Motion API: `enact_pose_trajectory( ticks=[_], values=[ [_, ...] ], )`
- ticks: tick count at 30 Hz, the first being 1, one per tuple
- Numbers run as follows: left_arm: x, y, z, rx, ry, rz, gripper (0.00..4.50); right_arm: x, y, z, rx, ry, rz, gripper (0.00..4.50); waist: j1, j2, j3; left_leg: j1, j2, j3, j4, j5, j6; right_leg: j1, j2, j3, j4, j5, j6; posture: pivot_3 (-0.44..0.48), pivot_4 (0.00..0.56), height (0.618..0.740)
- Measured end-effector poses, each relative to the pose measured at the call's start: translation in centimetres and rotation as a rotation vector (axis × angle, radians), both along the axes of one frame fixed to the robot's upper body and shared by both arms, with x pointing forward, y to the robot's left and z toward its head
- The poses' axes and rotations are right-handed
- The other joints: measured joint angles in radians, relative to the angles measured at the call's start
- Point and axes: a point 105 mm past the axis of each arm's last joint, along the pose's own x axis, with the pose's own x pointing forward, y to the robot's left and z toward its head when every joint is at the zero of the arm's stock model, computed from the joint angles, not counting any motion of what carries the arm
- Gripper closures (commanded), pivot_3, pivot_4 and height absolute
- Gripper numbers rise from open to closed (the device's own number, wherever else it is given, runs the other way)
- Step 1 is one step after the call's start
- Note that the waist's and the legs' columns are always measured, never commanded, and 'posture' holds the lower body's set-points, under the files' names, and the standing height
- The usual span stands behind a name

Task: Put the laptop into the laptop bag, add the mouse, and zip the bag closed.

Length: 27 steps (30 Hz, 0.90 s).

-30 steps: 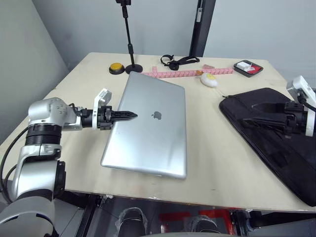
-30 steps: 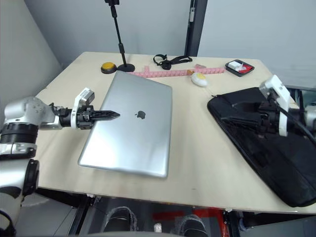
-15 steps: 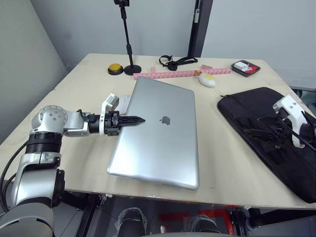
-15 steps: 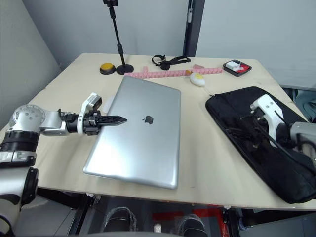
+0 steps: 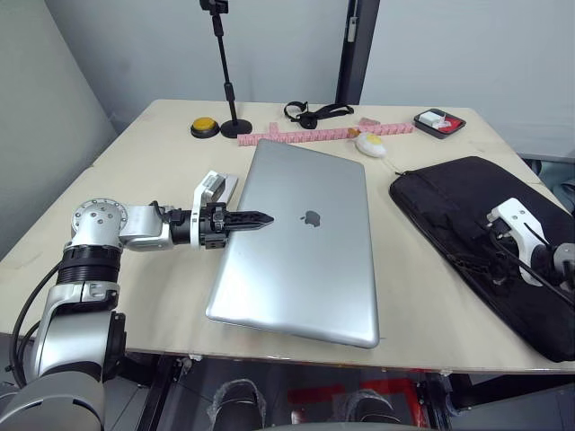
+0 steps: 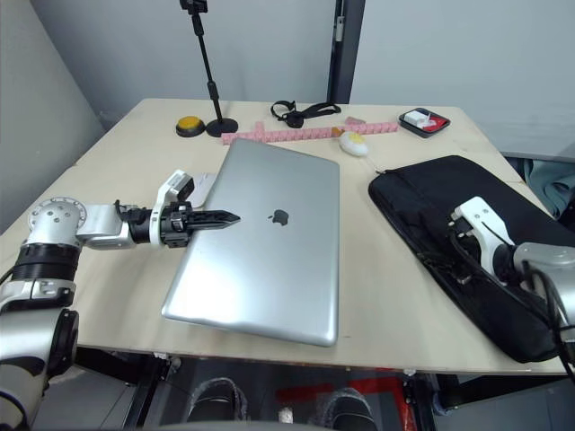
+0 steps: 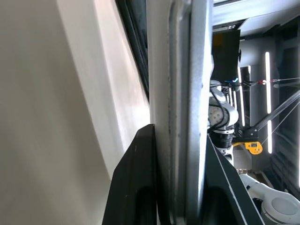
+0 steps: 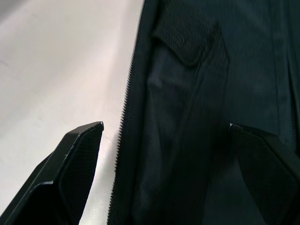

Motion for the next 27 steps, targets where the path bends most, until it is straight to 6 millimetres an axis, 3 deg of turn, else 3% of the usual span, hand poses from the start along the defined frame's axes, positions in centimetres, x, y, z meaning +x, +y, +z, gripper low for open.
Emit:
enact_pose_trajectory(
  ticks=[6,9,20,27],
  values=[
    [0.1,-0.1,0.0,-0.005,0.001,0.010,4.13,0.4,-0.1,-0.4,-0.021,-0.007,0.008,0.02,-0.001,0.000,0.000,0.000,0.000,0.000,0.004,0.000,0.000,0.001,0.000,0.001,0.002,0.001,0.001,0.000,0.150,0.739],
    [0.1,-0.1,0.0,-0.005,0.003,0.014,4.13,0.6,-0.3,-0.5,-0.016,-0.009,0.001,0.82,-0.001,0.000,0.000,0.000,0.000,0.000,0.005,0.000,0.001,0.001,0.000,0.001,0.004,0.001,0.001,0.000,0.150,0.739],
    [-0.1,-0.1,-0.5,-0.001,0.013,0.023,4.13,0.5,0.4,-0.5,0.051,0.010,0.035,4.48,-0.003,0.000,0.000,0.001,0.000,-0.001,0.006,0.000,0.001,0.001,0.000,0.001,0.005,0.001,0.001,0.000,0.150,0.739],
    [-0.4,-1.0,-1.3,-0.028,0.038,0.007,4.13,0.1,1.2,-0.5,0.114,0.051,0.048,4.48,-0.002,0.000,0.000,0.001,0.000,-0.001,0.007,0.000,0.001,0.001,0.000,0.001,0.006,0.001,0.001,0.000,0.150,0.739]
  ],
)
